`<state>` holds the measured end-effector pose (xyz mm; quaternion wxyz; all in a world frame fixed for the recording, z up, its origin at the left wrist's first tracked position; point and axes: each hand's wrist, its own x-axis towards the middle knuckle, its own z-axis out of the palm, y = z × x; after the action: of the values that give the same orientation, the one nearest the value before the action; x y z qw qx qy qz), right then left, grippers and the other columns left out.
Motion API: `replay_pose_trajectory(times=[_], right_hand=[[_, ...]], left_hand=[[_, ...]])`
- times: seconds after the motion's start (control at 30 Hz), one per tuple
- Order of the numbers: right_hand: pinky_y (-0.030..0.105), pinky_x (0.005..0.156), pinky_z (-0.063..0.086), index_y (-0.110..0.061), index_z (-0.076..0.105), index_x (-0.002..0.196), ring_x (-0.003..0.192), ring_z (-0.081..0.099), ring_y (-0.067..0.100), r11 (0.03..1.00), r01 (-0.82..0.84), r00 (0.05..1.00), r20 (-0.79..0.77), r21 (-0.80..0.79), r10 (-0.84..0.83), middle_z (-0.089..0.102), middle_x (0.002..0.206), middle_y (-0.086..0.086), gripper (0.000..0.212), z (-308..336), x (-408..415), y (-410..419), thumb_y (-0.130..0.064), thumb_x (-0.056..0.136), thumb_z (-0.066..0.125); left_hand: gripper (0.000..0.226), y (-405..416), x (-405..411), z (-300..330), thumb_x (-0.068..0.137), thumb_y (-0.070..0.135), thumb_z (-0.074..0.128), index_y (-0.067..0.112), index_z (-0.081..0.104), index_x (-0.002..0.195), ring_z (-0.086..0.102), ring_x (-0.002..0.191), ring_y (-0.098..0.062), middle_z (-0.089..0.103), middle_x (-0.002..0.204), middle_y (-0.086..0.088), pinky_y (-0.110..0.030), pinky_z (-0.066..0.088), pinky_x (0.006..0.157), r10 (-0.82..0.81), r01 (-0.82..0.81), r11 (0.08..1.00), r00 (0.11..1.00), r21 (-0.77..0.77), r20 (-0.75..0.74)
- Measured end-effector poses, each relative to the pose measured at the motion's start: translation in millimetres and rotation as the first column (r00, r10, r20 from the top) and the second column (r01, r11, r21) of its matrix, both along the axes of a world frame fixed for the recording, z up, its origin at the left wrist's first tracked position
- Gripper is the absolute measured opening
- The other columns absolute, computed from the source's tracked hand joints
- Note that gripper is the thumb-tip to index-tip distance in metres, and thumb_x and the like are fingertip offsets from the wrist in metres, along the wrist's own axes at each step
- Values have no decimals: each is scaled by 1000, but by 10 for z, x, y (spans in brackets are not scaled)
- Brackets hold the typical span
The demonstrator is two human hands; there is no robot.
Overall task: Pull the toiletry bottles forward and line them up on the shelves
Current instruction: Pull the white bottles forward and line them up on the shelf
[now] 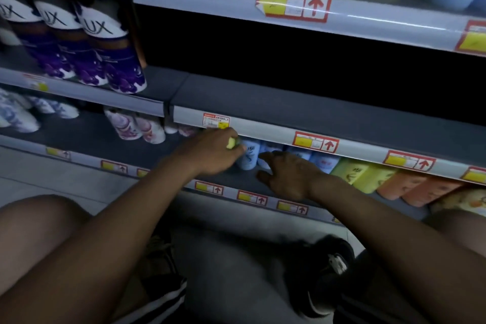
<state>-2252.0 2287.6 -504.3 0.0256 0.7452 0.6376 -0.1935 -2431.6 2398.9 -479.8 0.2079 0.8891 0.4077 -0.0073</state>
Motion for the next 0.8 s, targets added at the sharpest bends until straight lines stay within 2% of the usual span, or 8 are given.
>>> replay_pose_trajectory(times=[0.07, 0.13, 0.27, 0.4, 0.53, 0.63, 0.73, 0.8], right_hand=[[43, 105, 47, -25, 44, 150, 133, 53, 31, 986, -15, 998, -50, 164, 23, 53, 150, 7, 58, 125, -69, 127, -56, 101, 46], [43, 98, 51, -26, 51, 144, 125, 59, 27, 958, -7, 993, -108, 285, 39, 63, 138, 4, 54, 242, -116, 281, -55, 98, 47], [41, 99, 51, -33, 51, 143, 124, 59, 18, 911, 17, 978, -196, 411, 70, 62, 139, -5, 54, 426, -141, 671, -56, 94, 42], [33, 100, 50, -27, 60, 135, 119, 63, 15, 868, 41, 951, -287, 496, 119, 66, 133, -4, 42, 577, -167, 988, -39, 95, 55], [25, 95, 47, -26, 63, 128, 113, 62, 15, 805, 21, 959, -240, 592, 152, 69, 124, -3, 36, 715, -228, 970, -34, 93, 60], [25, 93, 50, -25, 65, 128, 110, 63, 11, 769, 92, 946, -297, 633, 132, 69, 123, -7, 40, 821, -328, 840, -40, 93, 57], [26, 94, 52, -31, 64, 129, 110, 61, 1, 732, 129, 926, -345, 669, 152, 67, 122, -17, 42, 937, -441, 708, -48, 93, 52], [27, 93, 52, -35, 65, 125, 108, 61, -2, 690, 154, 916, -364, 707, 169, 66, 118, -22, 36, 1053, -511, 643, -46, 93, 54]], left_hand=[[49, 159, -80, 152, 98, 61, 47, 29, 58, 133, 62, 117, -28, 65, 134, -3, -42, 51, 96, -3, 1, 998, 1000, 65, 27], [48, 304, -142, 303, 98, 61, 49, 30, 59, 134, 61, 121, -24, 65, 136, 1, -42, 50, 99, 20, -29, 997, 992, 70, 127], [49, 597, -135, 460, 96, 61, 52, 37, 56, 139, 59, 122, -8, 62, 136, 14, -37, 49, 103, 109, -111, 994, 933, -14, 344], [59, 838, -112, 472, 84, 65, 51, 32, 63, 132, 64, 117, -4, 69, 127, 12, -36, 51, 104, 157, -151, 987, 875, -51, 458], [38, 906, -251, 473, 89, 48, 62, 30, 70, 122, 67, 106, 3, 74, 114, 15, -32, 55, 98, 189, -176, 981, 811, -78, 553], [20, 879, -319, 586, 94, 30, 70, 29, 74, 113, 68, 97, 7, 75, 101, 18, -29, 56, 93, 228, -193, 973, 738, -126, 635], [22, 753, -347, 798, 86, 38, 66, 33, 75, 106, 69, 94, 5, 76, 95, 19, -27, 57, 88, 231, -188, 972, 649, -141, 725], [17, 653, -378, 935, 89, 35, 67, 32, 75, 104, 68, 93, 5, 75, 94, 18, -24, 56, 85, 210, -177, 976, 613, -126, 761]])
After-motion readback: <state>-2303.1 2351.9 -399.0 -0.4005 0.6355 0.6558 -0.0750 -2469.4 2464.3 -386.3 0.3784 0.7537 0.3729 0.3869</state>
